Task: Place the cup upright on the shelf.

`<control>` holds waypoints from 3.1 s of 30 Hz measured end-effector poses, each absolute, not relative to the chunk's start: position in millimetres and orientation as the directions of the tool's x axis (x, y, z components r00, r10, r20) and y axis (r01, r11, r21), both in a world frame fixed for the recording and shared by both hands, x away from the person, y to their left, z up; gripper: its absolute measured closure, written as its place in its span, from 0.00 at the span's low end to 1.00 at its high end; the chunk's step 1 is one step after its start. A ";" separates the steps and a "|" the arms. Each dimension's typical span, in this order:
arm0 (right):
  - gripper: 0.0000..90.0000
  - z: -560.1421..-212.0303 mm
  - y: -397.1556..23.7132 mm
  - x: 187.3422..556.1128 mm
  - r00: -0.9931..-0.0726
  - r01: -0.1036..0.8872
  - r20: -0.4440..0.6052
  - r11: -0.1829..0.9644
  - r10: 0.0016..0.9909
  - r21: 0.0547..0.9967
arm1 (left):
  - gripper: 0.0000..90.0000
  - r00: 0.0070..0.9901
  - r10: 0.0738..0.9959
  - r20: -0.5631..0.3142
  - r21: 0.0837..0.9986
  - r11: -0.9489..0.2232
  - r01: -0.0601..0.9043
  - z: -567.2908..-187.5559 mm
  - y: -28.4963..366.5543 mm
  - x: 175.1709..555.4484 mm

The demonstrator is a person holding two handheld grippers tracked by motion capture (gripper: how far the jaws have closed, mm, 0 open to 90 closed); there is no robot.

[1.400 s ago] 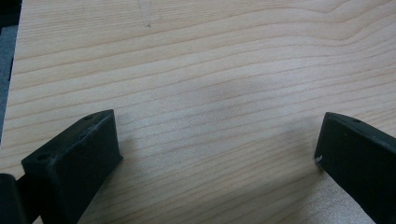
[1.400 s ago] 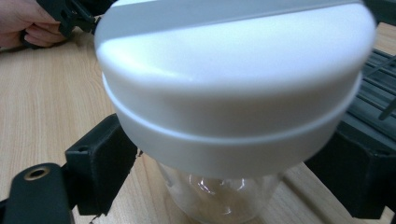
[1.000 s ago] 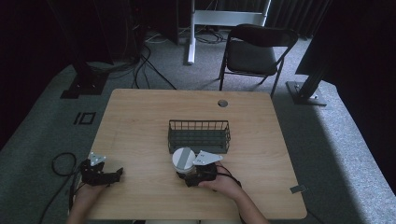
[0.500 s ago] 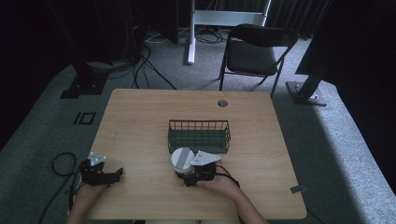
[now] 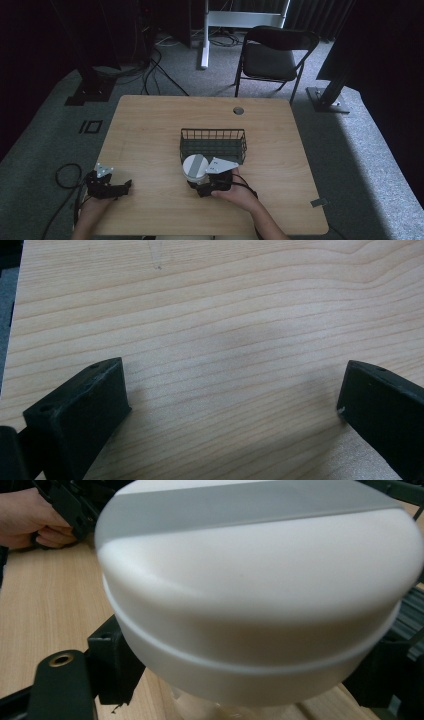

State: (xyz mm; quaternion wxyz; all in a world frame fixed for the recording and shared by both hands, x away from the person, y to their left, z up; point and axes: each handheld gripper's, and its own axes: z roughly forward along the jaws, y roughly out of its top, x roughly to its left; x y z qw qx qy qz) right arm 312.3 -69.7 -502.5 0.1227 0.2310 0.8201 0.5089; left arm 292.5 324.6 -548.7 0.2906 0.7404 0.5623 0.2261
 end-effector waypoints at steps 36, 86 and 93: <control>0.20 -429.3 -72.4 337.4 -0.808 0.209 0.012 0.268 0.589 0.940 | 0.00 0.265 0.964 0.008 0.686 -0.198 0.700 -548.7 324.6 292.5; 0.20 -452.3 -131.4 396.6 -0.489 0.381 -0.024 0.239 0.872 0.893 | 0.00 0.265 0.964 0.008 0.685 -0.198 0.701 -548.7 324.6 292.4; 0.20 -457.8 -130.6 399.1 -0.492 0.413 -0.011 0.244 0.871 0.877 | 0.00 0.265 0.964 0.008 0.685 -0.198 0.701 -548.7 324.6 292.4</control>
